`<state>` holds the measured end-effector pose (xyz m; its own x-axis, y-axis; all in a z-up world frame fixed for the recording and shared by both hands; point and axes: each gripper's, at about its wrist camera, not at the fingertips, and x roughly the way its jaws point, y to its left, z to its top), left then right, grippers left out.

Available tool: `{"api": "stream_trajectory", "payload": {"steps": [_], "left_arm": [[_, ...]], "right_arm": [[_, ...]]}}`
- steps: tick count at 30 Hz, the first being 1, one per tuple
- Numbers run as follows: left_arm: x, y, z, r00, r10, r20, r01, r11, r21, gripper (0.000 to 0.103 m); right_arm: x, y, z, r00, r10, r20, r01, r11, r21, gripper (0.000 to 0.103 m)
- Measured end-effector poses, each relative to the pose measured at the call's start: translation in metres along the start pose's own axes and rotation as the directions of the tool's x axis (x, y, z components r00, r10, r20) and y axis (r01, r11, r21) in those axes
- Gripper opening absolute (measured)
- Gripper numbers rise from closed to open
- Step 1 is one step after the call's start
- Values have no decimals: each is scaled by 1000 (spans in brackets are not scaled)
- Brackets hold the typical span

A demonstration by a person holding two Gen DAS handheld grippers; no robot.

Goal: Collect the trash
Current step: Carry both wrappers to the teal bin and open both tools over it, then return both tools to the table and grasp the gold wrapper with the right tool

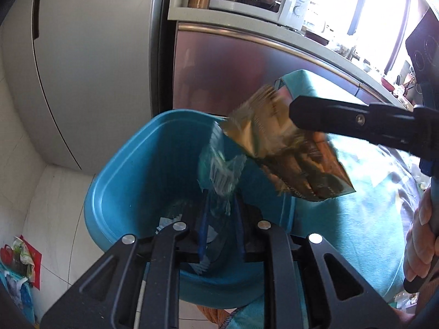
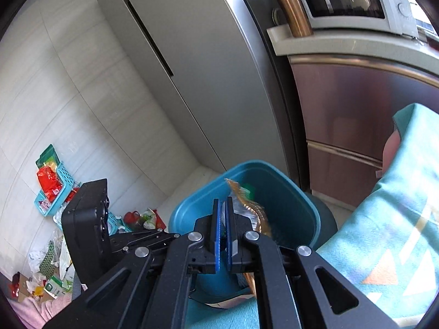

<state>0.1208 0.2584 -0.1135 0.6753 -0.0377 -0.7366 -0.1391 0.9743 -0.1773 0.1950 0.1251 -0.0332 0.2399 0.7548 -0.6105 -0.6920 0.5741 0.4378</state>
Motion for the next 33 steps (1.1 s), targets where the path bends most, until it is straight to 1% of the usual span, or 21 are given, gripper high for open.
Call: {"api": "stream_trajectory", "payload": {"steps": [6, 8, 11, 14, 16, 17, 18, 19, 20, 21, 24, 27, 30, 33], "left_arm": [[9, 6, 2, 1000, 14, -8, -14, 999, -37, 17], [10, 8, 2, 1000, 18, -5, -18, 999, -43, 16], [5, 7, 0, 1000, 16, 13, -15, 999, -46, 17], [-7, 2, -3, 999, 11, 52, -9, 999, -38, 22], [-18, -4, -2, 996, 8, 92, -6, 1000, -23, 30], [-23, -9, 0, 994, 2, 113, 0, 1000, -12, 32], [-29, -15, 1, 991, -9, 133, 9, 1000, -1, 35], [-36, -21, 1, 988, -20, 152, 18, 1000, 11, 39], [-42, -28, 1, 984, -35, 172, 31, 999, 29, 41], [-47, -35, 1, 981, -53, 187, 45, 998, 47, 43], [-60, -62, -1, 968, -125, 218, 104, 989, 108, 48], [-67, -96, -4, 955, -201, 218, 163, 970, 179, 49], [-68, -136, -8, 940, -279, 195, 226, 940, 257, 51], [-65, -176, -13, 925, -345, 159, 282, 904, 322, 52]], "right_arm": [[7, -7, -5, 1000, -15, -22, 16, 1000, 23, 7], [6, -10, -6, 1000, -11, -26, 12, 1000, 28, 8], [-5, -12, -10, 1000, -12, -8, 13, 999, 31, 9], [-21, -13, -14, 1000, -9, 20, 8, 1000, 30, 15], [-36, -12, -19, 999, -6, 45, 5, 1000, 19, 18], [-42, -12, -19, 998, -11, 57, 10, 1000, 10, 20], [-51, -11, -23, 997, -19, 69, 19, 1000, -4, 21], [-61, -10, -28, 996, -31, 86, 32, 999, -16, 26], [-71, -10, -33, 994, -44, 100, 47, 999, -21, 33], [-81, -11, -37, 992, -56, 115, 59, 998, -25, 36], [-117, -18, -51, 981, -99, 164, 103, 995, -14, 37], [-153, -27, -66, 962, -156, 222, 158, 987, 10, 39], [-190, -36, -85, 938, -221, 268, 214, 975, 57, 40], [-223, -47, -107, 905, -303, 300, 281, 953, 115, 40]]}}
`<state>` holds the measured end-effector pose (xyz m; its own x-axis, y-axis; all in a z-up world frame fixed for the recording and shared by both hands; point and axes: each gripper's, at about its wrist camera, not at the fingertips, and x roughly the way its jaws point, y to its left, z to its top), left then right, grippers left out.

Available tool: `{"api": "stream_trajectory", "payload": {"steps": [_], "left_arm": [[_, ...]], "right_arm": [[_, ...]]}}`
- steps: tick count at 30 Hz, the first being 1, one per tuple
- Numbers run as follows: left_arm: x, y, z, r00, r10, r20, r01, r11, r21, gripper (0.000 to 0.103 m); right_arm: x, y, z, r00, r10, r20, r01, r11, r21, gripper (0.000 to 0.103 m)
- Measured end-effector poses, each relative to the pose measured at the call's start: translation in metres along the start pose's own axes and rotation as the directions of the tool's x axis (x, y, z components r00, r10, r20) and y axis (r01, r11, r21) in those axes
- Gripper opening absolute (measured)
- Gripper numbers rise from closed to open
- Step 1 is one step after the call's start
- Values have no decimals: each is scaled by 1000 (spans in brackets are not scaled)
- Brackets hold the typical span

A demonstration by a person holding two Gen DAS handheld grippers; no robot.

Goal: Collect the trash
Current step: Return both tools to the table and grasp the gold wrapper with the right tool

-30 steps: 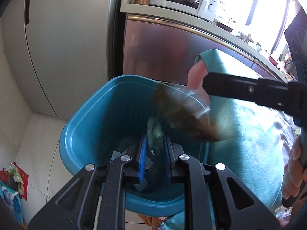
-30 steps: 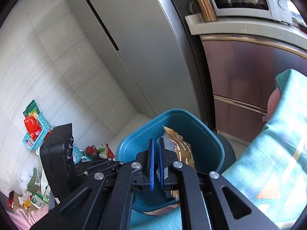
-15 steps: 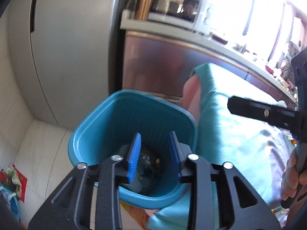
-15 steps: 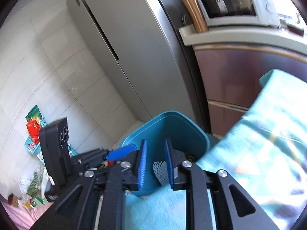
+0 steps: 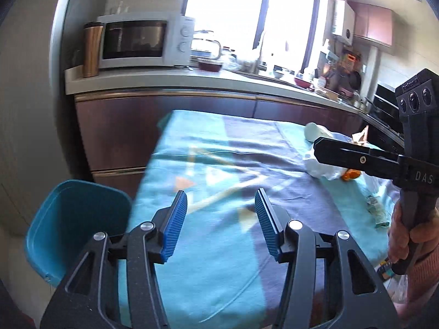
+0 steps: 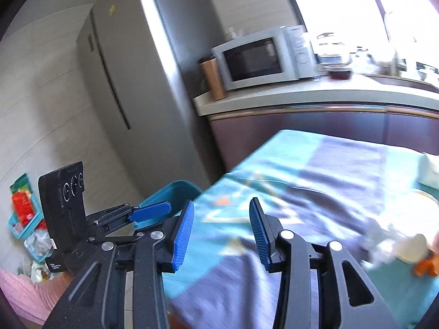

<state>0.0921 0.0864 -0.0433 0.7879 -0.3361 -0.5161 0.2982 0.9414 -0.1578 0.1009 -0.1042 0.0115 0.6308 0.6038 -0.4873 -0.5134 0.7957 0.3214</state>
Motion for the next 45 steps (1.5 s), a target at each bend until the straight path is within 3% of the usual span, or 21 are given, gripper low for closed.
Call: {"api": "stream_trajectory", "payload": {"steps": [5, 13, 18, 23, 27, 29, 32, 36, 40, 45], "left_arm": [[28, -60, 2, 995, -92, -35, 95, 992, 82, 53], [71, -126, 13, 975, -197, -100, 211, 964, 162, 55], [92, -157, 16, 969, -211, -130, 234, 949, 209, 55], [114, -171, 21, 967, -201, -157, 232, 949, 215, 55], [131, -175, 24, 965, -188, -184, 225, 952, 208, 52], [138, -177, 24, 963, -183, -197, 223, 954, 203, 47], [147, -179, 24, 959, -181, -218, 224, 955, 192, 33], [152, -180, 24, 956, -185, -229, 229, 957, 179, 16], [150, -180, 26, 959, -180, -218, 222, 958, 182, 6], [143, -174, 30, 962, -191, -196, 226, 959, 173, 2]], "right_arm": [[-49, -34, -20, 987, -154, 44, 152, 987, 47, 40], [-101, -86, -41, 936, -344, 73, 333, 934, 126, 40], [-110, -109, -48, 929, -361, 75, 346, 924, 165, 40], [-98, -114, -46, 947, -313, 67, 297, 937, 183, 40], [-84, -118, -43, 947, -318, 53, 302, 933, 197, 41], [-83, -122, -41, 940, -337, 52, 319, 923, 217, 50], [-83, -130, -36, 928, -366, 69, 338, 906, 256, 55], [-78, -137, -30, 920, -385, 66, 351, 889, 294, 55], [-76, -141, -29, 915, -399, 65, 359, 876, 322, 55], [-78, -147, -26, 901, -429, 66, 381, 854, 354, 52]]}}
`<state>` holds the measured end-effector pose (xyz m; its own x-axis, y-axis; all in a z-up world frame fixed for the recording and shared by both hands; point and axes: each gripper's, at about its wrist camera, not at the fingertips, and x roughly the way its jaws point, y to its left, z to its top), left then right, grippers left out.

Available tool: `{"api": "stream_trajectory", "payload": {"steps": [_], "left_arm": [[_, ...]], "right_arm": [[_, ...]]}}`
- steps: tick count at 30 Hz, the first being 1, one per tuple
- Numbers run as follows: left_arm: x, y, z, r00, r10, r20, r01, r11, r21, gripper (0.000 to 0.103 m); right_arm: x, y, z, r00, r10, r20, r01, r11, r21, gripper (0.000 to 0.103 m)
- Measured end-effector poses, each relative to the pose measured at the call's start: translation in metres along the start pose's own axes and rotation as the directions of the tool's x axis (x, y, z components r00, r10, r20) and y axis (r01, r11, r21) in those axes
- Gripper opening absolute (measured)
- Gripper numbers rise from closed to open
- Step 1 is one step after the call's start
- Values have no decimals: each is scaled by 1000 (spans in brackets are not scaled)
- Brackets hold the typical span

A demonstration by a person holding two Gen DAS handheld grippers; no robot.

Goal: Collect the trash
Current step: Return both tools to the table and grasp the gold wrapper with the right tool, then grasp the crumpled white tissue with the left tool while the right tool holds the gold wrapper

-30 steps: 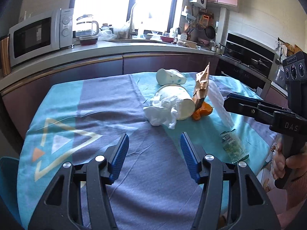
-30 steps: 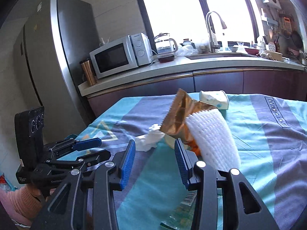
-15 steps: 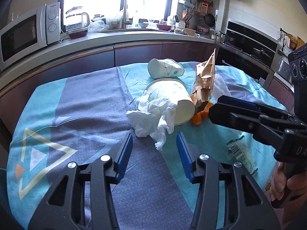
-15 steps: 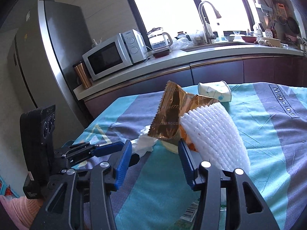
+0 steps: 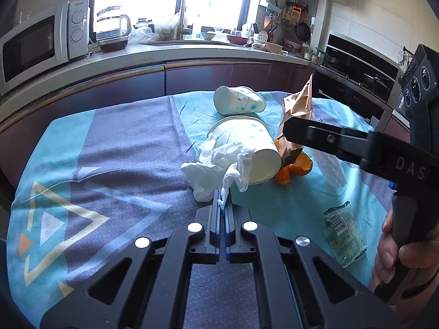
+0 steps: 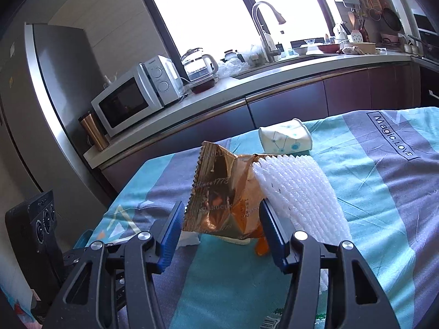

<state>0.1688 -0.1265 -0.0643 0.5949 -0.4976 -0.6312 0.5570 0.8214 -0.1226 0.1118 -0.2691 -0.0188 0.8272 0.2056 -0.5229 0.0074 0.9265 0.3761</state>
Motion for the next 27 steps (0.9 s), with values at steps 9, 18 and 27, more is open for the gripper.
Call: {"api": "stream_trajectory", "payload": {"steps": [9, 18, 27], "left_arm": [[-23, 9, -5, 999, -12, 39, 13, 1000, -19, 2], [-63, 28, -12, 995, -9, 97, 15, 998, -58, 2], [-92, 50, -33, 995, 12, 99, -2, 995, -98, 2]], "right_arm": [[-12, -11, -4, 999, 35, -2, -35, 999, 20, 16], [-40, -2, -5, 994, 104, 33, -104, 994, -17, 12], [-66, 26, -6, 973, 226, 55, -219, 971, -99, 12]]}}
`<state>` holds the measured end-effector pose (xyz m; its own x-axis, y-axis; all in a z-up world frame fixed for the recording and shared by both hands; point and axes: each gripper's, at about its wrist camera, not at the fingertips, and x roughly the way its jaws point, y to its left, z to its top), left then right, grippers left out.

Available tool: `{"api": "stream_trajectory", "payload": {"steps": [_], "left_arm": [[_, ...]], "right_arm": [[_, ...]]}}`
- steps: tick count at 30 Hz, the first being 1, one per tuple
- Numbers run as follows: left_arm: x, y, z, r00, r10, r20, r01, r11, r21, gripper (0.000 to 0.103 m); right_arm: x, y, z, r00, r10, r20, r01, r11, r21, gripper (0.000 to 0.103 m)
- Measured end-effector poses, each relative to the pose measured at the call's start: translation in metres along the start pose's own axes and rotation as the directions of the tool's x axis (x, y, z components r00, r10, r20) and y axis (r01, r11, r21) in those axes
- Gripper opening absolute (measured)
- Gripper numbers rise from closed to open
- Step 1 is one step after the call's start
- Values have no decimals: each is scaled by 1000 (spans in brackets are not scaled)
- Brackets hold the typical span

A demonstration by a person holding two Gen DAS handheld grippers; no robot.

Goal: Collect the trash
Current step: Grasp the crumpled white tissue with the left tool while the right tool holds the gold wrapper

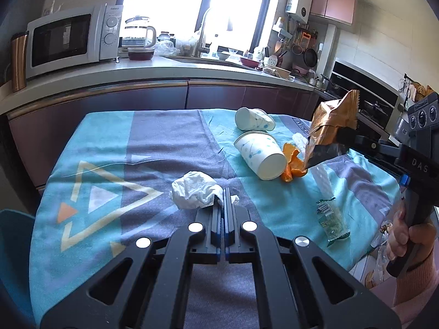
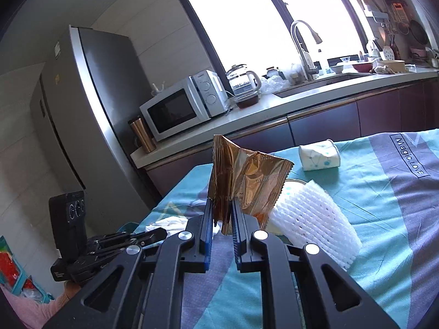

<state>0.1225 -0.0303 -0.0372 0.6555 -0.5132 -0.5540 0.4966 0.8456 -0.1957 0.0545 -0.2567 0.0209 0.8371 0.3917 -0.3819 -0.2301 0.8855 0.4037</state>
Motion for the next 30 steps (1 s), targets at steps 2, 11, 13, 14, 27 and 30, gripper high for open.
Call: {"api": "stream_trajectory", "payload": {"steps": [2, 11, 13, 14, 27, 30], "left_arm": [[-2, 8, -4, 1000, -1, -12, 1, 1000, -19, 2], [8, 41, -22, 995, 33, -98, -43, 993, -106, 38], [12, 45, -22, 992, 50, -117, -65, 991, -121, 46], [14, 46, -22, 991, 66, -119, -81, 989, -123, 46], [-8, 55, -16, 980, 190, -57, -195, 974, -114, 51], [-1, 61, -10, 979, 196, -64, -202, 973, -108, 55]], "right_arm": [[2, 5, -1, 1000, 25, -7, -25, 1000, -6, 12], [32, 20, -17, 988, 102, -112, -105, 994, -20, 12], [38, 23, -21, 985, 111, -131, -114, 993, -17, 12], [40, 24, -23, 984, 114, -139, -118, 993, -17, 12], [56, 28, -28, 975, 143, -173, -146, 989, -8, 12], [58, 27, -29, 973, 149, -177, -152, 988, -4, 12]]}}
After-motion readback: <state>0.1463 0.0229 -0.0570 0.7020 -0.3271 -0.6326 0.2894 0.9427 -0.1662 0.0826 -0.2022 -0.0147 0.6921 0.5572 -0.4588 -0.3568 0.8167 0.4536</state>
